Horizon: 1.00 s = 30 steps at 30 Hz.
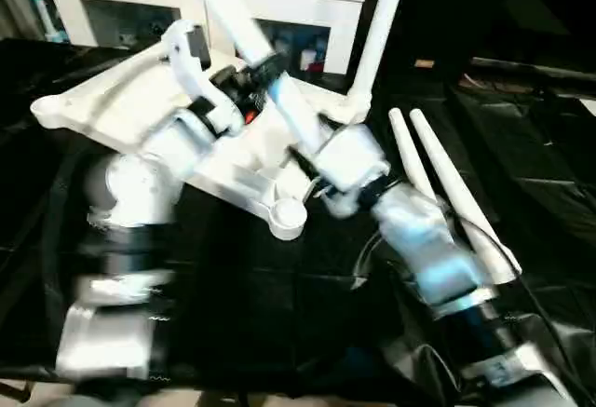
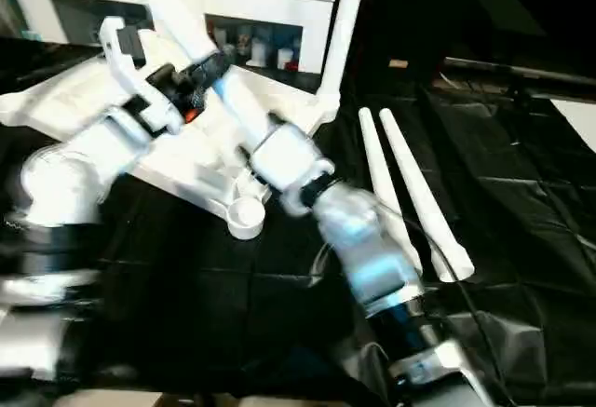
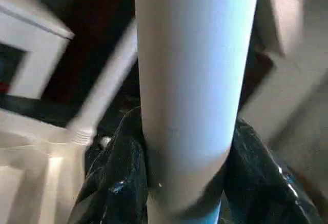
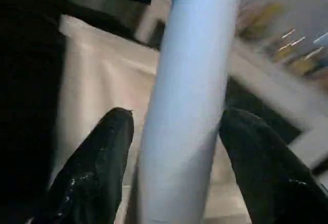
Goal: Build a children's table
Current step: Pick table leg
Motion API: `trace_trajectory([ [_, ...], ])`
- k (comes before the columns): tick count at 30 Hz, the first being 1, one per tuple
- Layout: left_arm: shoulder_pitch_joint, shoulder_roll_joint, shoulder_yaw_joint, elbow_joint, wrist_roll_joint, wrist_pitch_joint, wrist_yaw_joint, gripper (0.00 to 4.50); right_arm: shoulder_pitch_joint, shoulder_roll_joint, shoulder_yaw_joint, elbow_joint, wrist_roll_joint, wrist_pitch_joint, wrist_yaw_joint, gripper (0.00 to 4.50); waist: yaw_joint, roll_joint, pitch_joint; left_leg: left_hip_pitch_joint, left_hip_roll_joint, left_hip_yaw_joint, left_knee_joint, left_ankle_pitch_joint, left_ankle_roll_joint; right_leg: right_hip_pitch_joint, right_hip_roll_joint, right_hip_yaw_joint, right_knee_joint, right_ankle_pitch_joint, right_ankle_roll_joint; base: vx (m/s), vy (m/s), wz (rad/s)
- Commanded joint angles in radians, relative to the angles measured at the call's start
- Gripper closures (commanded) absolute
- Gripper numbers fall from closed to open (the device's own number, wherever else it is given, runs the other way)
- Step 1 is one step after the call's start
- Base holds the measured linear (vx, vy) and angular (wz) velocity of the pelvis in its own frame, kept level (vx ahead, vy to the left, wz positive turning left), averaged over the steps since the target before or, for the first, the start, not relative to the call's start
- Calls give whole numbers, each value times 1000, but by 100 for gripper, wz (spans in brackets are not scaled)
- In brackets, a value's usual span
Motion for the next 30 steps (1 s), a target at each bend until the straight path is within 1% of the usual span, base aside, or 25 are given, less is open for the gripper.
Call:
trace_trajectory([
  [1,-39,36,-31,-34,-49,71,-103,278,-28,-23,-59,-20,129,139,137,156,-1,26,-84,40,65,-30,-67,-180,-15,37,-116,54,-63,63,-204,0,0,0],
  [2,-45,62,-41,-55,-75,99,-158,278,-47,-40,-73,-12,173,206,195,156,1,21,-85,39,67,-30,-68,-175,-16,38,-119,54,-64,56,-208,0,0,0],
  [3,-49,79,-48,-68,-89,114,-195,278,-59,-51,-80,-6,198,245,230,156,3,25,-84,40,65,-30,-68,-178,-16,38,-118,53,-65,35,-216,0,0,0],
  [4,-56,99,-61,-71,-95,123,-244,278,-73,-72,-75,15,212,251,268,156,3,19,-82,39,68,-29,-69,-176,-23,36,-120,54,-68,23,-217,0,0,0],
  [6,-63,112,-72,-69,-93,122,-281,278,-86,-85,-76,42,228,284,301,156,6,23,-83,40,67,-27,-67,-173,-29,35,-122,54,-68,7,-216,0,0,0],
  [7,-70,128,-90,-63,-81,110,-326,278,-99,-101,-72,74,245,305,345,156,8,20,-81,39,65,-27,-67,-178,-33,34,-123,54,-73,-25,-216,0,0,0],
  [8,-74,138,-101,-58,-72,103,-353,278,-105,-111,-70,89,259,321,366,156,7,19,-80,39,65,-27,-68,-179,-32,35,-123,55,-75,-35,-213,0,0,0],
  [9,-77,149,-114,-53,-63,98,-382,278,-111,-121,-68,103,277,344,388,156,9,21,-81,39,67,-26,-68,-175,-38,33,-124,55,-73,-40,-210,0,0,0],
  [10,-77,158,-125,-53,-55,92,-402,278,-111,-131,-65,108,288,353,408,156,10,22,-81,39,66,-27,-68,-172,-37,34,-123,55,-74,-40,-209,0,0,0],
  [11,-80,165,-132,-48,-49,88,-420,278,-112,-139,-67,109,297,363,425,156,11,22,-83,39,68,-27,-68,-164,-39,34,-123,54,-71,-25,-208,0,0,0],
  [12,-82,173,-137,-41,-44,86,-436,278,-115,-148,-70,111,307,383,444,174,12,24,-84,39,67,-27,-67,-158,-38,34,-122,53,-70,-9,-210,0,0,0],
  [13,-84,182,-143,-35,-40,85,-452,278,-117,-157,-72,110,314,404,461,192,15,24,-86,37,68,-27,-66,-149,-39,35,-125,53,-67,10,-214,0,0,0],
  [14,-84,188,-147,-30,-39,86,-464,278,-119,-164,-75,110,319,416,473,192,15,23,-86,37,67,-27,-66,-147,-38,36,-124,52,-68,14,-215,0,0,0],
  [16,-83,193,-153,-29,-36,82,-477,278,-120,-171,-75,111,322,430,481,216,15,21,-87,38,67,-27,-66,-144,-37,35,-122,51,-65,21,-216,0,0,0],
  [17,-82,195,-157,-29,-34,82,-487,278,-119,-180,-69,111,323,438,492,216,16,21,-86,37,67,-26,-66,-141,-37,35,-123,51,-66,20,-217,0,0,0],
  [19,-81,197,-161,-29,-33,82,-500,278,-116,-189,-58,111,321,449,502,237,17,20,-86,36,67,-26,-65,-147,-39,36,-124,52,-68,-2,-215,0,0,0],
  [20,-80,199,-165,-29,-31,78,-514,278,-113,-196,-45,109,317,453,512,237,16,19,-85,37,66,-25,-65,-147,-38,35,-123,52,-69,-6,-214,0,0,0],
  [21,-80,198,-167,-27,-29,72,-521,278,-108,-193,-42,103,323,464,511,245,16,14,-85,37,67,-25,-66,-147,-38,35,-123,52,-70,-18,-213,0,0,0],
  [22,-79,197,-167,-28,-27,67,-523,278,-104,-187,-44,97,329,472,505,250,16,13,-84,37,67,-24,-65,-146,-37,35,-124,52,-70,-26,-214,0,0,0],
  [23,-79,197,-167,-28,-27,67,-523,278,-104,-187,-44,97,329,472,505,253,17,14,-85,37,68,-24,-65,-147,-37,34,-126,52,-71,-31,-214,0,0,0],
  [26,-76,179,-165,-20,-12,35,-513,278,-110,-157,-56,104,330,462,463,259,17,12,-85,36,68,-24,-65,-141,-36,33,-126,52,-71,-36,-214,0,0,0],
  [28,-74,160,-162,-13,22,-9,-466,278,-114,-135,-72,110,333,455,435,259,18,13,-85,37,68,-24,-64,-142,-38,32,-127,52,-72,-43,-213,0,0,0],
  [29,-79,142,-152,2,37,-17,-413,222,-117,-119,-85,116,329,439,409,259,19,13,-85,36,69,-25,-65,-141,-38,32,-127,52,-72,-40,-211,0,0,0],
  [30,-84,127,-138,15,40,-12,-370,222,-120,-104,-97,122,325,426,382,259,20,14,-87,37,70,-24,-64,-143,-42,31,-129,51,-69,-31,-217,0,0,0],
])
